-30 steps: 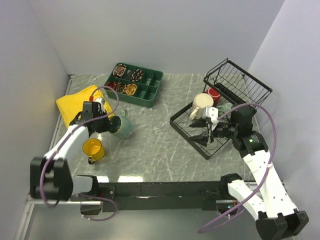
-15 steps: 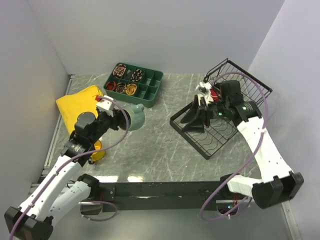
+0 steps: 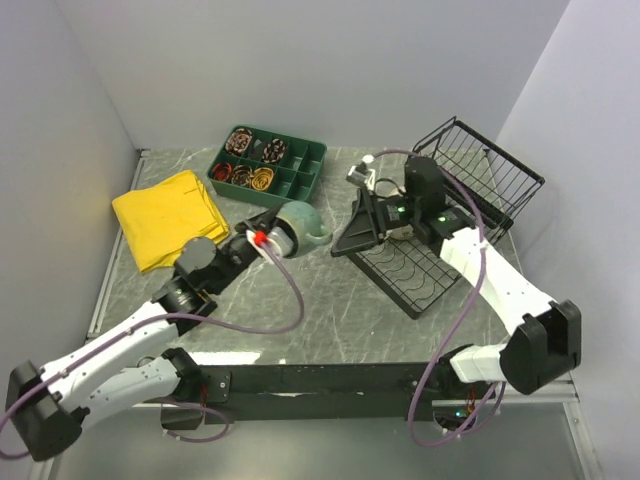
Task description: Load the cups into the dish rack
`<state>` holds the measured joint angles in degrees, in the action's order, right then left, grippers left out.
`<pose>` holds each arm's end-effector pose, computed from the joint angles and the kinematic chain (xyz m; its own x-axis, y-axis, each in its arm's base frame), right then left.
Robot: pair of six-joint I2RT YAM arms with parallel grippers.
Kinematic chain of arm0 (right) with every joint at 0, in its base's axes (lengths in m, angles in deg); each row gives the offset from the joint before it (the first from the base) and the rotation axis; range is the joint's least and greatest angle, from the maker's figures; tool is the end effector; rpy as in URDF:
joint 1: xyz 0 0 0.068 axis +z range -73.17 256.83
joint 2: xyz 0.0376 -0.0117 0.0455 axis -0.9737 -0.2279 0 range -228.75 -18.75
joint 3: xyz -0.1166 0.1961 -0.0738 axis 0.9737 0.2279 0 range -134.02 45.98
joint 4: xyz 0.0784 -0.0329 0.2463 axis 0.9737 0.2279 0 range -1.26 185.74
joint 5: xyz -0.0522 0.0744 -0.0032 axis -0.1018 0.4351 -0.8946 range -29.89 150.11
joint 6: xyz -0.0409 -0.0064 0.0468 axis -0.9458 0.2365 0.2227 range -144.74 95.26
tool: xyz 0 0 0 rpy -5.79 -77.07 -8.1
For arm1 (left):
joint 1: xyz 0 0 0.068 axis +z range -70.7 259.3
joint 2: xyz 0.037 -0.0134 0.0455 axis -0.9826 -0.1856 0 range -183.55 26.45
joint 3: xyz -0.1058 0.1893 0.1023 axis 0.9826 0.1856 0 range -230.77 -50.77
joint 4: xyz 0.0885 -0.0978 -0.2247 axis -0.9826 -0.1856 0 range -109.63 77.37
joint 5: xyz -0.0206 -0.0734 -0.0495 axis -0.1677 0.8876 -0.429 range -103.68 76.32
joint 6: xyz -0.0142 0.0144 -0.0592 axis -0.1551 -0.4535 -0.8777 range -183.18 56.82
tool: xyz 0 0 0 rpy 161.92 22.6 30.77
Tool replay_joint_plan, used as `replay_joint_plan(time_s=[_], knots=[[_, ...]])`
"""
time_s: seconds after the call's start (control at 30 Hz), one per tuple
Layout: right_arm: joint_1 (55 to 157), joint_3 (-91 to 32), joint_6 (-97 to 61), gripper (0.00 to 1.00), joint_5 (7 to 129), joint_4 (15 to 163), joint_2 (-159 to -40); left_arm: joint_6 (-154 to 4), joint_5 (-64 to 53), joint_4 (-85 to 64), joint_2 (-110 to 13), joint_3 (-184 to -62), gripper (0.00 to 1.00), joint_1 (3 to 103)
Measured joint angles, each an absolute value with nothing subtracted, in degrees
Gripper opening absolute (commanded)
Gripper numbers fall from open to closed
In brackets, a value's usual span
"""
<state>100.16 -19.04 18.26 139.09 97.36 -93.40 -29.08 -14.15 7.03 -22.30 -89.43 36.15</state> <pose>0.2467 0.1573 0.3274 -0.8458 -0.2228 -0.4847 -0.4851 -0.0569 0.8726 0.1748 -0.1634 0.3227 0.4806 0.3180 -0.8172 0.4935 0.6723 0.5518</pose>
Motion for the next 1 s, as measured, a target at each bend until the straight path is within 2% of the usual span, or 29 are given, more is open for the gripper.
replay_joint_plan(time_s=[0.2,0.33,0.4,0.53,0.6,0.7,0.73,0.83,0.87,0.9,0.93,1.0], knots=[[101.47,-15.63,34.76,0.78,139.94,86.19,-96.04,-14.37,-18.9,15.21,-27.75,-89.43,0.01,27.47],[101.86,-12.28,42.54,0.71,140.84,78.95,-96.18,-7.77,-20.36,18.05,-28.58,-89.43,0.01,23.93],[102.28,-10.71,44.64,0.61,140.64,77.05,-96.15,-5.75,-20.53,18.42,-28.58,-89.43,0.01,23.25],[102.74,-9.44,47.18,0.57,140.27,75.7,-96.15,-3.42,-20.64,18.86,-28.58,-89.43,0.01,22.55],[102.74,-9.44,48.38,0.52,140.18,74.45,-96.13,-2.35,-20.69,19.32,-28.56,-89.43,0.01,22.35],[102.74,-9.29,51.15,0.39,140.27,71.79,-96.11,-0.75,-21.32,19.97,-28.56,-89.43,0.01,21.94],[102.74,-9.01,52.25,0.26,140.14,70.78,-96.07,-0.44,-21.52,20.23,-28.58,-89.43,0.01,21.83],[102.5,-7.72,58.35,0.0,140.21,67.81,-96.02,2.44,-21.8,20.72,-28.56,-89.43,0.01,21.37],[102.17,-7.65,59.46,0.0,140.32,66.71,-96.0,3.01,-22.06,20.72,-28.6,-89.43,0.01,21.28],[102.13,-7.65,60.58,0.0,140.14,66.17,-95.87,3.21,-22.2,21.33,-28.88,-89.43,0.04,21.2],[102.13,-7.67,60.84,0.0,140.14,65.8,-95.74,3.62,-22.28,21.92,-29.04,-89.43,0.22,21.15],[102.13,-7.69,60.64,0.0,140.21,66.3,-95.34,3.99,-22.5,22.68,-29.32,-89.43,0.3,20.87]])
